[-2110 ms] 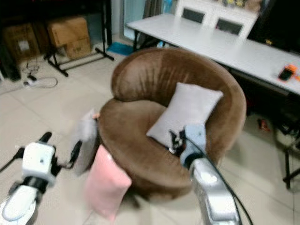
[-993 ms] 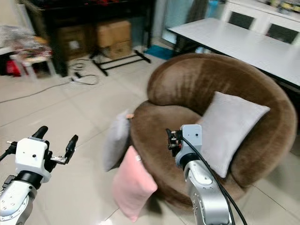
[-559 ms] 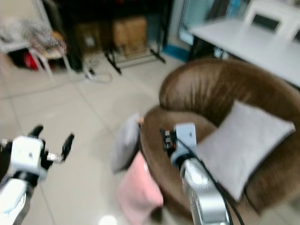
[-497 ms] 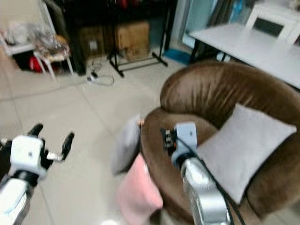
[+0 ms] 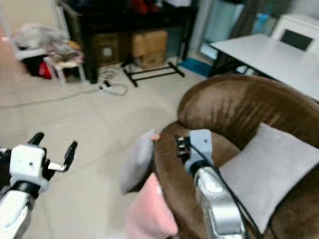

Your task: Move the pillow to the sofa from floor

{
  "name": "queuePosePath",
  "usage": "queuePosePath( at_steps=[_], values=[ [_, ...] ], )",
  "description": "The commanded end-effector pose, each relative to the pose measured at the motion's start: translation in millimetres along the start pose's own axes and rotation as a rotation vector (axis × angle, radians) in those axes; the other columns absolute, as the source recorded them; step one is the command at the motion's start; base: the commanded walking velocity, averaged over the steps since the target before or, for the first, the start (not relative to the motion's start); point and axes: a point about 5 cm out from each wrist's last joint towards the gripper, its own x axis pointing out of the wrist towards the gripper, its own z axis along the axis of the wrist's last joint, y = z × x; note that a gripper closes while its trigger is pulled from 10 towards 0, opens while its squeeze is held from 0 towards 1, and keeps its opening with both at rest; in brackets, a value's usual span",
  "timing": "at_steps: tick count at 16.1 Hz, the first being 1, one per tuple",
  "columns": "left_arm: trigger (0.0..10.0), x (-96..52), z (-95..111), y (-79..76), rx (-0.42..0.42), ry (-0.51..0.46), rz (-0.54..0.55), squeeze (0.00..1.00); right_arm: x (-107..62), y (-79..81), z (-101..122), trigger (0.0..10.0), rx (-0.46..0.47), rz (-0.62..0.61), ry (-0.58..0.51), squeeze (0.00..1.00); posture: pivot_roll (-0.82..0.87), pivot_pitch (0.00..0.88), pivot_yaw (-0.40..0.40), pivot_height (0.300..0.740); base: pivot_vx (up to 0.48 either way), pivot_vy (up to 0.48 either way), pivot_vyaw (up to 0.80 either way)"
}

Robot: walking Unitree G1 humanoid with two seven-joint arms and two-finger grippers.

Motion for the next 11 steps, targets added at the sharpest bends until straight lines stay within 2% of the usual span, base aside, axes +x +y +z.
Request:
queuePosePath(
  at_steps=[1, 2, 5, 6, 11],
  values=[
    [10.0, 1.0, 1, -1.6, 0.003, -0.002, -0.007, 0.00, -0.6, -7.1, 2, 10.0, -0.007, -0.036, -0.011, 0.00, 0.07, 0.007, -0.059, 0.740, 0.285, 0.000, 0.00],
    [10.0, 1.5, 1, -2.2, 0.002, -0.003, -0.008, 0.00, -0.7, -9.5, 2, 10.0, -0.011, -0.050, -0.012, 0.00, 0.07, 0.005, -0.059, 0.740, 0.285, 0.000, 0.00],
    [10.0, 1.3, -1, -8.2, 0.000, 0.001, -0.049, 0.00, -2.2, -14.2, 3, 10.0, -0.013, -0.072, -0.025, 0.00, 0.06, 0.000, -0.057, 0.740, 0.000, 0.000, 0.00],
    [10.0, 0.7, -2, -10.4, 0.004, -0.003, -0.063, 0.00, -3.6, -15.4, 0, 10.0, 0.022, -0.070, -0.017, 0.00, 0.06, 0.000, -0.054, 0.735, 0.000, 0.000, 0.00],
    [10.0, -0.1, -7, -7.9, 0.032, -0.012, -0.013, 0.00, -5.4, -17.5, -4, 10.0, 0.039, -0.057, -0.027, 0.00, 0.06, 0.000, -0.065, 0.691, 0.000, 0.000, 0.00]
  ],
)
